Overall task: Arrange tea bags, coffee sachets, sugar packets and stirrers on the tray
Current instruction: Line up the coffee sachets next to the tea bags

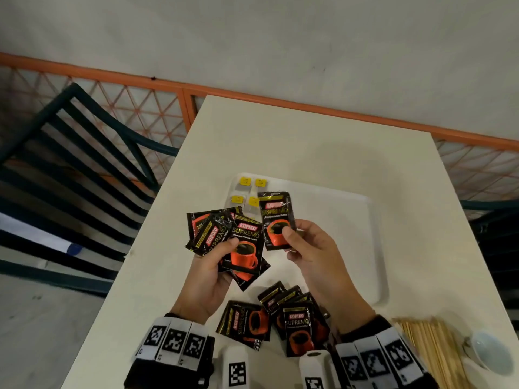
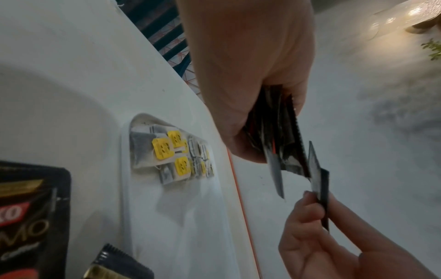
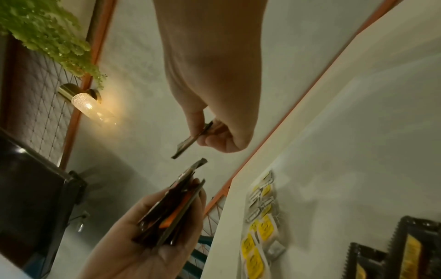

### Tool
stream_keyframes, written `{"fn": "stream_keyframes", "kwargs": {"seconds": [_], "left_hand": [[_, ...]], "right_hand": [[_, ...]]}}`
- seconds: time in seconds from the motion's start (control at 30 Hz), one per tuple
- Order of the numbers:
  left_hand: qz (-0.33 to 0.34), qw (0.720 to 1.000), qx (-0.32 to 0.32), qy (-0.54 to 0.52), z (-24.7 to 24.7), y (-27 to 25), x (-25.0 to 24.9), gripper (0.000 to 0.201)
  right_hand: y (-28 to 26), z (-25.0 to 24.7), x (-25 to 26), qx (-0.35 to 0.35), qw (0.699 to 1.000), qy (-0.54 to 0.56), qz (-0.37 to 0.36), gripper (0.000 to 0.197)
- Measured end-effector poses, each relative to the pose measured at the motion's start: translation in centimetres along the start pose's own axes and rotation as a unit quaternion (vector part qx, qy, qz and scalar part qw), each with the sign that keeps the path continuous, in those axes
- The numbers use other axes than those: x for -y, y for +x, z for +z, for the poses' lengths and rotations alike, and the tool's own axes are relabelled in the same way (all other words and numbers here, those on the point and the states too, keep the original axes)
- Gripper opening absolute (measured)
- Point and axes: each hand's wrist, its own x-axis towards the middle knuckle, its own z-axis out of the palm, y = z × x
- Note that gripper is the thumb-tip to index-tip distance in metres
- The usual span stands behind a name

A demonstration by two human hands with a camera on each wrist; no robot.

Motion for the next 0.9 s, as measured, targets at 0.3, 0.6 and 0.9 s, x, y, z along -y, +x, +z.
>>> {"fn": "stream_keyframes", "kwargs": {"seconds": [0.3, 0.6, 0.9], "left_hand": [[0.01, 1.0, 0.003, 0.027, 0.4, 1.1, 0.4, 0.055], [0.054, 0.997, -0.045, 0.033, -1.5, 2.3, 0.2, 0.068], [0.051, 0.994, -0.088, 0.029, -3.9, 3.7, -1.1, 0.028]], "right_hand": [[0.8, 2.1, -1.7, 0.028, 0.987, -0.146, 0.061, 0.011], [4.9, 1.7, -1.9, -0.002, 0.987, -0.151, 0.057, 0.015], [15.5, -0.8, -1.5, -0.146, 0.978, -0.103, 0.106, 0.009]]}}
